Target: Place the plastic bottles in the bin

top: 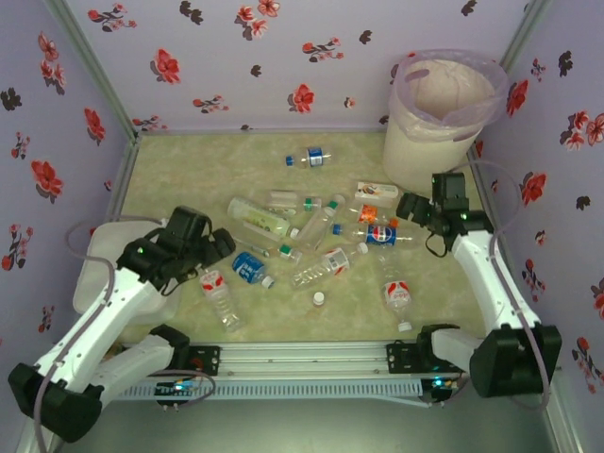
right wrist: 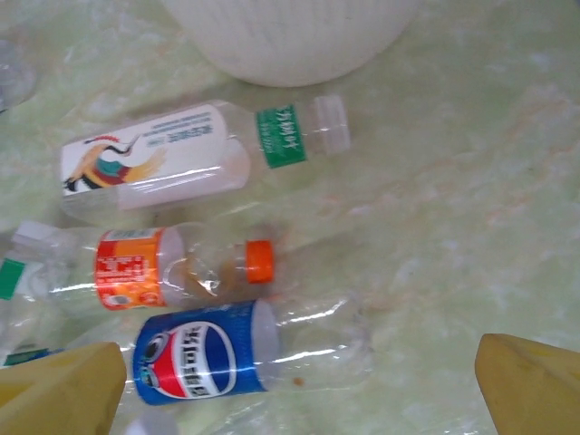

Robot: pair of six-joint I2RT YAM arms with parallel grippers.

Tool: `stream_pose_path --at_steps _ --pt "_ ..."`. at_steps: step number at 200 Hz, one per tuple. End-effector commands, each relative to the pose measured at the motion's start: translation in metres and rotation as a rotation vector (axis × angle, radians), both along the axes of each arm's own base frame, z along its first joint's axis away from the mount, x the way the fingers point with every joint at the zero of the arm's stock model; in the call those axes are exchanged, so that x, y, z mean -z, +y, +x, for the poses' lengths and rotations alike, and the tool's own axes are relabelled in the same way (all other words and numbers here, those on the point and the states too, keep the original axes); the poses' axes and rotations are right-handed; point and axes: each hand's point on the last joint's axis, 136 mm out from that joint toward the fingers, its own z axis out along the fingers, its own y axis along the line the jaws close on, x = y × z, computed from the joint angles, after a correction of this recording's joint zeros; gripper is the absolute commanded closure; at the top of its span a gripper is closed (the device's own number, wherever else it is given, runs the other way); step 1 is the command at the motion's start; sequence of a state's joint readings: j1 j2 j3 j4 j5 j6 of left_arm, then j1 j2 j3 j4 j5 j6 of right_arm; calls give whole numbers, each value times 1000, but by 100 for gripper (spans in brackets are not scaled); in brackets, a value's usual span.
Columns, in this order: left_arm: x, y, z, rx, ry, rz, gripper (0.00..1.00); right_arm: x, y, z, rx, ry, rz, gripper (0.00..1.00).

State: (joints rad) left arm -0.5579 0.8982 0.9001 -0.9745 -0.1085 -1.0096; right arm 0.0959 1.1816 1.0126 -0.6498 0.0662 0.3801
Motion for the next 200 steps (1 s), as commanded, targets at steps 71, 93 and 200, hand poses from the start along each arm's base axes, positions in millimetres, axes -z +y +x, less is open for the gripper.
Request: stream_pose_path --at_steps 71,93,200 --pt "99 -25 -87 -121 371 -33 1 2 50 30 -148 144 3 1" --pt "110 -24 -82 -114 364 15 7 1 56 34 -169 136 13 1" --pt "90 -30 -70 -61 323 66 43 -40 77 21 -246 28 129 1"
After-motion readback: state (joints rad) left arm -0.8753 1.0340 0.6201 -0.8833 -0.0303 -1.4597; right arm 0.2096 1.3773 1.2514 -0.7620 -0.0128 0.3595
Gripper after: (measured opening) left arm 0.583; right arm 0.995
